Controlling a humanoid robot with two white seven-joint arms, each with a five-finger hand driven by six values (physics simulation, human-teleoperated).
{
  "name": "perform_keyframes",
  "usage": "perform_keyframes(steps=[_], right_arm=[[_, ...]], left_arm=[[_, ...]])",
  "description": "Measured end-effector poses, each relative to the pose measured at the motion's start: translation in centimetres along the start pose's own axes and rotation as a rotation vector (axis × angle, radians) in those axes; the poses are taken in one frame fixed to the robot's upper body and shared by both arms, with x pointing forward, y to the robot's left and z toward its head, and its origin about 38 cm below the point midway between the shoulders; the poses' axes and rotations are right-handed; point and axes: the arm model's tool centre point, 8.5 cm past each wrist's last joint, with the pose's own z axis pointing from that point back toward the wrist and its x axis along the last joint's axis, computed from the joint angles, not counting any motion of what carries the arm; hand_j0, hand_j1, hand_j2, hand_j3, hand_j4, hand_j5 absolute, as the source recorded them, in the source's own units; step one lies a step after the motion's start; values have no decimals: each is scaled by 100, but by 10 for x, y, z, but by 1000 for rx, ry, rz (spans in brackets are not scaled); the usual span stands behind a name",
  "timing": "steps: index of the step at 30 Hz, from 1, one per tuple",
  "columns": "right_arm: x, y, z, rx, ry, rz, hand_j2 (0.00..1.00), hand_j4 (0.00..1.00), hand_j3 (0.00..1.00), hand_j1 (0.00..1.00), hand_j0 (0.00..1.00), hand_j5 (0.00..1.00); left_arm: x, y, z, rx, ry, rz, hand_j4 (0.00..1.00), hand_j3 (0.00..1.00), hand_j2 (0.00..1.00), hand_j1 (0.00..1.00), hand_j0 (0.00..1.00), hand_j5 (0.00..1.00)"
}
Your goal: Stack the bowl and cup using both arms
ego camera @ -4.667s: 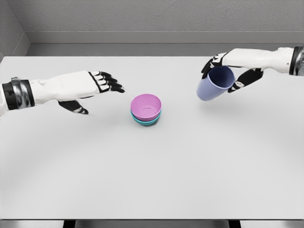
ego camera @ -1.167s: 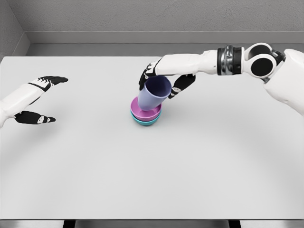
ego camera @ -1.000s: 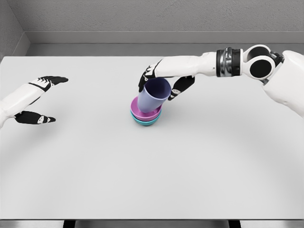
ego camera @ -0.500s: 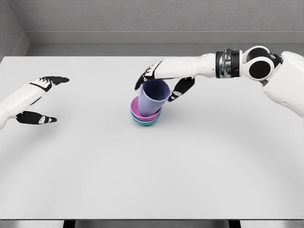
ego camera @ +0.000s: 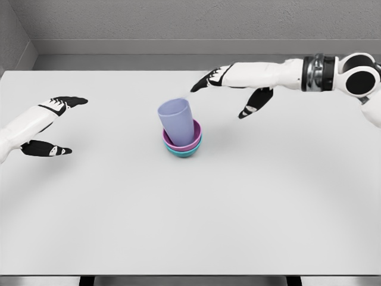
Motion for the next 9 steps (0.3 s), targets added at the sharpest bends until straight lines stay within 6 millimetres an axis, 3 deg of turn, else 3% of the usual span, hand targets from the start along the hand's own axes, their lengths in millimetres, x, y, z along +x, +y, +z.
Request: perform_keyframes(steps=[2, 4, 9], right_arm=[[-17, 16, 35, -2, 77, -37, 100, 100, 100, 100, 100, 100], [-27, 19, 64, -18, 136, -49, 100, 100, 100, 100, 100, 100], [-33, 14, 92, -42, 190, -47, 100, 100, 100, 100, 100, 100]], left_arm=[[0, 0, 0, 0, -1, 0, 100, 100, 100, 100, 100, 100], [1, -1, 0, -2, -1, 0, 100, 100, 100, 100, 100, 100], [1, -3, 1, -7, -1, 3, 100, 100, 100, 100, 100, 100]])
